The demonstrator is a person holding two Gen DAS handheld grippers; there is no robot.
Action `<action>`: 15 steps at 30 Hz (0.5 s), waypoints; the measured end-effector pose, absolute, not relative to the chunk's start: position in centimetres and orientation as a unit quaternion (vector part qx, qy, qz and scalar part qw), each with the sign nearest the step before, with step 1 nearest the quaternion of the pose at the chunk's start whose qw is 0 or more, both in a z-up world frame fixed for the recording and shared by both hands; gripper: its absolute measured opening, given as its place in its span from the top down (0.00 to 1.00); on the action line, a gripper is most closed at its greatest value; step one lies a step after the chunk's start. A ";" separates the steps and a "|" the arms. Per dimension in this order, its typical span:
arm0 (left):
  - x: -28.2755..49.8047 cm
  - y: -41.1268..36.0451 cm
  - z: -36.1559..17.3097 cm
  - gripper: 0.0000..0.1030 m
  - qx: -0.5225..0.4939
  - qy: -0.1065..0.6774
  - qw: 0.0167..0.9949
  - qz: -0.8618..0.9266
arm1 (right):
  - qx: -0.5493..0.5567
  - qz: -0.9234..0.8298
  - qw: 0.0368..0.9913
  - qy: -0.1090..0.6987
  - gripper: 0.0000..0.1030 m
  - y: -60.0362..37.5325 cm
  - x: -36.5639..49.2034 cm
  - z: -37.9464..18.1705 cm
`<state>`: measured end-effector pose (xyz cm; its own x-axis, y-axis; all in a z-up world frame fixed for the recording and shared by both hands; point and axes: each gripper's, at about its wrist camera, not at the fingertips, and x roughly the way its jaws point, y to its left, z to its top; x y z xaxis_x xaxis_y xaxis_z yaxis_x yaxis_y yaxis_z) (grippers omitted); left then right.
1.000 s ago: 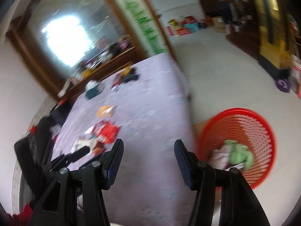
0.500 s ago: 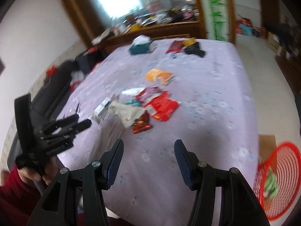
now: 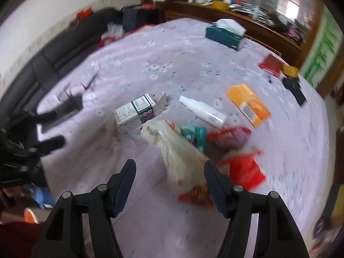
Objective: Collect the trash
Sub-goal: 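Return both tools to the table and grasp the clear plastic bag with the right gripper, then grasp the white medicine box with the left gripper while the right gripper holds the clear bag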
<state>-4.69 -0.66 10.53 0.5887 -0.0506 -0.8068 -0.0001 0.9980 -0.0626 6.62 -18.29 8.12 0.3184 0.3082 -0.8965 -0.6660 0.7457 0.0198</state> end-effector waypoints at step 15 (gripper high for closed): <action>3.5 -2.2 6.9 0.32 0.002 0.498 0.865 -0.056 | -0.151 0.278 0.791 0.524 0.66 -17.6 7.9 6.3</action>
